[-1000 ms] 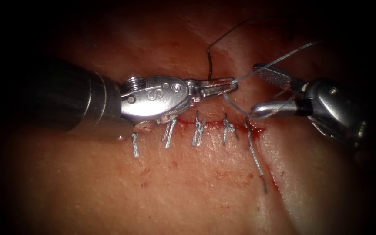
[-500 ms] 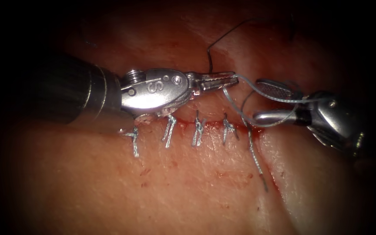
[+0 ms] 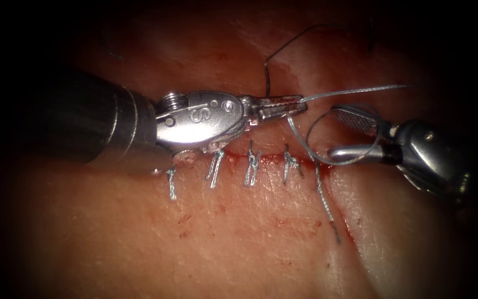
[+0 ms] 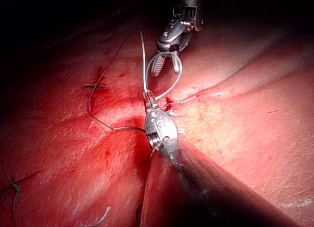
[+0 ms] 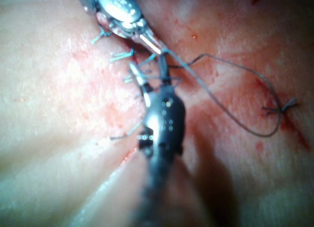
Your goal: Wound Closure
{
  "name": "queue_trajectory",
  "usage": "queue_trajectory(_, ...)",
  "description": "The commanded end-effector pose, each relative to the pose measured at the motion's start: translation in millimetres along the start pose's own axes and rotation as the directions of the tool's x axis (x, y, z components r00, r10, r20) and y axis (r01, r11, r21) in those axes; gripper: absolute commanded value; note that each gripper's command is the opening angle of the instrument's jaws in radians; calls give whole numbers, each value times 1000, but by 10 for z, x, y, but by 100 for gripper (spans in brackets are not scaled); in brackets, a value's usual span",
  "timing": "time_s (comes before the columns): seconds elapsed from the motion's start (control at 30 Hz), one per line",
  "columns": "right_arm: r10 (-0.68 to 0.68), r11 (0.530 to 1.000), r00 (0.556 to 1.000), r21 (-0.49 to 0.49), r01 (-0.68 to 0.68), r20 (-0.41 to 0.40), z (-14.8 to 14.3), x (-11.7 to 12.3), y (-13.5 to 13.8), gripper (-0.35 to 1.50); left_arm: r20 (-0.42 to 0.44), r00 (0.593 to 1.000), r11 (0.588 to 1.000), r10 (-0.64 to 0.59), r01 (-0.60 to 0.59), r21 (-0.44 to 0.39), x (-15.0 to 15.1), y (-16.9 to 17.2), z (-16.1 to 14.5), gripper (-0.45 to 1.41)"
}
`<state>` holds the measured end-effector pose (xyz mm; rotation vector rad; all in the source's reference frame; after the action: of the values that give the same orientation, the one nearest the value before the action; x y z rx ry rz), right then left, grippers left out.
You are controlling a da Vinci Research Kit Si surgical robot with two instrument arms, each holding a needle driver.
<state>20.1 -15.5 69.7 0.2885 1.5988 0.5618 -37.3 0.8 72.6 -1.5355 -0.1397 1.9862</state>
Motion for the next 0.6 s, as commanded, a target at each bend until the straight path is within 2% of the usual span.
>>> queue_trajectory(0.03,19,1000,1000,6,-19,-1,9,-6,-6,46,-1,1000,1000,0,0,-1,-6,-2,8,-45)
queue_trajectory(0.13,19,1000,1000,13,-19,-1,11,-6,-9,46,-1,1000,1000,0,-1,-1,-6,-4,10,-45)
queue_trajectory(0.27,19,997,1000,81,-19,8,15,-5,-11,46,-2,1000,1000,6,-6,1,-12,-1,16,-45)
queue_trajectory(0.33,24,991,999,130,-29,37,15,-4,-10,46,-3,1000,1000,11,-11,-3,-17,2,19,-45)
queue_trajectory(0.37,-18,983,997,186,4,73,15,-5,-8,47,-4,1000,1000,15,-15,-5,-22,2,20,-45)
queue_trajectory(0.4,-18,983,997,186,4,73,15,-5,-8,47,-4,1000,1000,15,-15,-5,-22,2,20,-45)
queue_trajectory(0.5,-132,951,985,295,94,114,16,-5,-6,52,-4,1000,1000,19,-19,-5,-27,-1,21,-45)
queue_trajectory(0.57,-203,901,971,412,134,128,19,-6,-4,54,-5,1000,1000,22,-22,-6,-29,-3,22,-45)
queue_trajectory(0.6,-203,901,971,412,134,128,19,-6,-4,54,-5,1000,1000,22,-22,-6,-29,-3,22,-45)
